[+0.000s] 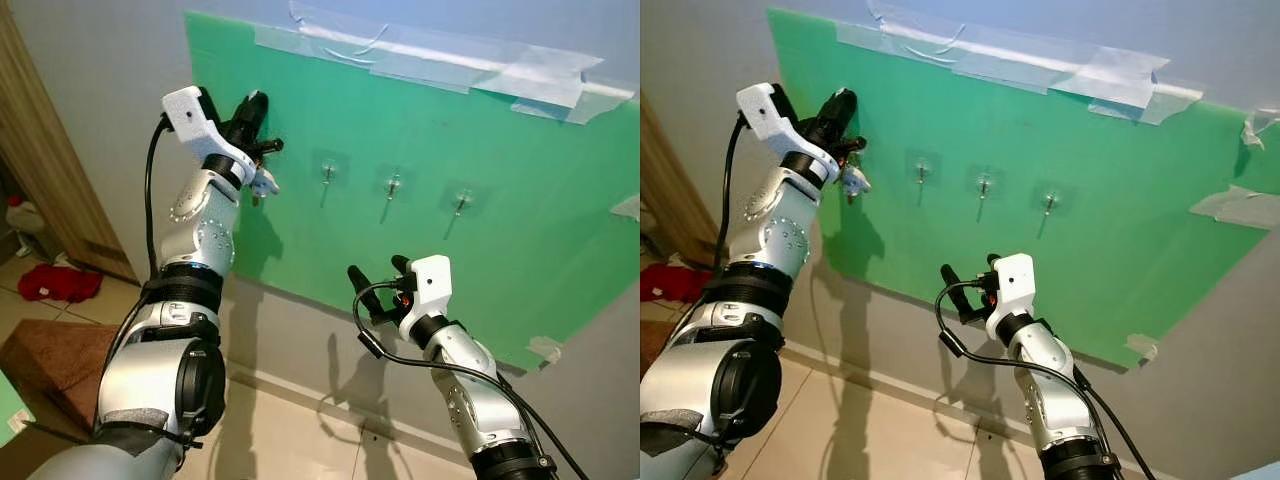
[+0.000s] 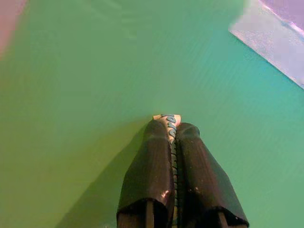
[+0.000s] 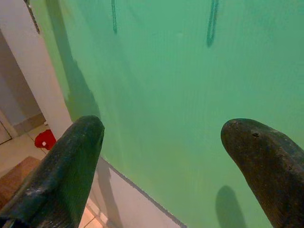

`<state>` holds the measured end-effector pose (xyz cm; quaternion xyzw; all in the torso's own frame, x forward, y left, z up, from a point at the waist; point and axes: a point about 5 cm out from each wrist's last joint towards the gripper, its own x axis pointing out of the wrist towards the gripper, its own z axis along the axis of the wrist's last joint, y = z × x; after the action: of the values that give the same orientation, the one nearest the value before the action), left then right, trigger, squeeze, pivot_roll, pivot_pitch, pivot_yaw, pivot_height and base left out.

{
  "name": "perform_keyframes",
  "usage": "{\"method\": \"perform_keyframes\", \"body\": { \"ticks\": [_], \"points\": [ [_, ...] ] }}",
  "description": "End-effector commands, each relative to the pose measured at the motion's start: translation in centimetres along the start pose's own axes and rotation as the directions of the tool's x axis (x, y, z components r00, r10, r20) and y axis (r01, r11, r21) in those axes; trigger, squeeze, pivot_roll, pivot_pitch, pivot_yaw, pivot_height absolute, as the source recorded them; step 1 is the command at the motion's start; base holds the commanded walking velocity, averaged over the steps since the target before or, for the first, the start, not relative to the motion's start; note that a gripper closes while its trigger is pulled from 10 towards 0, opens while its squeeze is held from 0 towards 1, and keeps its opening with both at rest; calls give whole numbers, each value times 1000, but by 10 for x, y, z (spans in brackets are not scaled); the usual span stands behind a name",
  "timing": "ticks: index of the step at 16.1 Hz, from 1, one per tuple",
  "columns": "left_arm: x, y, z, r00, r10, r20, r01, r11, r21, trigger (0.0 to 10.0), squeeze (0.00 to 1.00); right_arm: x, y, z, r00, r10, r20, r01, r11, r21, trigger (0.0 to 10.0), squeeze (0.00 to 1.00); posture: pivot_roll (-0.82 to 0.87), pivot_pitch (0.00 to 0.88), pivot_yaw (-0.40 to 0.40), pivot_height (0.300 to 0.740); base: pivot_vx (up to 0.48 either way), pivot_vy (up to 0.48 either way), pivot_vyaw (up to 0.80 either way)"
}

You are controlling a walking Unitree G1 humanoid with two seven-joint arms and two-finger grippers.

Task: Hang keys on a hook

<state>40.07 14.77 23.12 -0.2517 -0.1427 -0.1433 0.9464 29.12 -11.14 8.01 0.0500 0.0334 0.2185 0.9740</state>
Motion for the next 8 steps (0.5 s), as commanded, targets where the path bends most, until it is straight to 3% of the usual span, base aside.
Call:
{"method": "perform_keyframes", "body": {
  "ticks": [1,3,5,6,8],
  "points": [
    [-3,0,0,1000,10,7,-9,999,-53,0,0,-4,-3,-2,1000,-14,-17,14,1000,4,10000,0,-34,0,-24,740,0,0,0],
    [-2,-3,3,1000,5,22,-3,995,-99,0,0,-4,-2,-3,1000,-14,-16,14,1000,5,10000,0,-35,0,-21,740,0,0,0],
    [-3,-15,10,998,-33,51,36,997,-75,0,0,-4,-2,-3,1000,-16,-15,16,1000,6,10000,0,-38,0,-16,740,0,0,0],
    [-7,-27,10,994,-97,43,97,995,1,0,0,-4,-3,-2,1000,-18,-13,18,1000,6,10000,0,-39,0,-11,740,0,0,0],
    [-21,-41,9,987,-159,15,158,986,52,0,0,-5,-3,-1,1000,-20,-9,20,1000,8,10000,0,-36,0,-13,740,0,0,0]
  ]
}}
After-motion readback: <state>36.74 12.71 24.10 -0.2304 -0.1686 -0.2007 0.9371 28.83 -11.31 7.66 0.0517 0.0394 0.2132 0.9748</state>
